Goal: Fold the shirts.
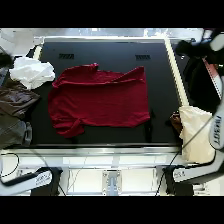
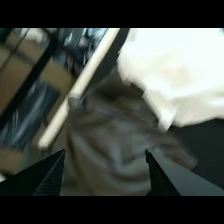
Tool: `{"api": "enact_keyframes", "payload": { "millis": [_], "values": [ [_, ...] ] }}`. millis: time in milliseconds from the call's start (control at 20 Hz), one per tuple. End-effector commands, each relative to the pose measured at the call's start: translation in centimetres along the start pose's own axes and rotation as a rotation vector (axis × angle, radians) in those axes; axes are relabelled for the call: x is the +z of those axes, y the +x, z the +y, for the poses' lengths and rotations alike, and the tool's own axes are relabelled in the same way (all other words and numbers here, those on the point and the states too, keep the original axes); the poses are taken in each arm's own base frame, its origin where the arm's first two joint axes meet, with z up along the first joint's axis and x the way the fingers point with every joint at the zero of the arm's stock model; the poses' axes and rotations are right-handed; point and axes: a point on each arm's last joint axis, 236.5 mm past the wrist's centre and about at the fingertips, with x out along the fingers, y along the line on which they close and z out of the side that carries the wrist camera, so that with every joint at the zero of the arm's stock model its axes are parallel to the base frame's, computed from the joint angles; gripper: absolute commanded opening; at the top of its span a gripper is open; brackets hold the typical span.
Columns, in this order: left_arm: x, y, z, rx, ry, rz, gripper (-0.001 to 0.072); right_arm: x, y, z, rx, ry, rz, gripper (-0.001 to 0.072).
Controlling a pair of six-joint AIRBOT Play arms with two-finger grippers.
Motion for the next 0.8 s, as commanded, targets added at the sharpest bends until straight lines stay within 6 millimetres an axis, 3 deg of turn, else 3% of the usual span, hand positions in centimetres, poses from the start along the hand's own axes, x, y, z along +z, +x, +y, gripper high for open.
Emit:
{"api": "enact_keyframes", "payload": {
  "millis": [0,100,200,300,450,600,750],
  "values": [
    [-14.3,-0.4,3.1,-0.062,-0.251,0.221,0.0546,-6.8,-4.1,-0.5,0.027,-0.027,0.162,0.0558],
    [-22.1,0.2,-0.5,-0.197,-0.468,0.348,0.0545,-9.7,-4.3,1.8,0.123,0.021,0.161,0.0558],
    [-27.1,0.2,-5.8,-0.383,-0.612,0.461,0.0545,-11.8,-4.8,4.1,0.216,0.062,0.151,0.0558],
    [-28.1,-0.2,-10.9,-0.598,-0.666,0.492,0.0545,-13.2,-5.9,5.5,0.27,0.075,0.146,0.0558],
    [-27.6,0.5,-14.7,-0.754,-0.768,0.543,0.0544,-12.9,-8.2,6.3,0.286,0.056,0.095,0.0558],
    [-29.9,1.9,-16.9,-0.79,-0.823,0.668,0.0544,-12.2,-10.1,6.8,0.29,0.041,0.045,0.0558],
    [-31.8,3.2,-17.5,-0.769,-0.81,0.714,0.0544,-12.3,-10.7,7.0,0.294,0.035,0.047,0.0558]
  ]
}}
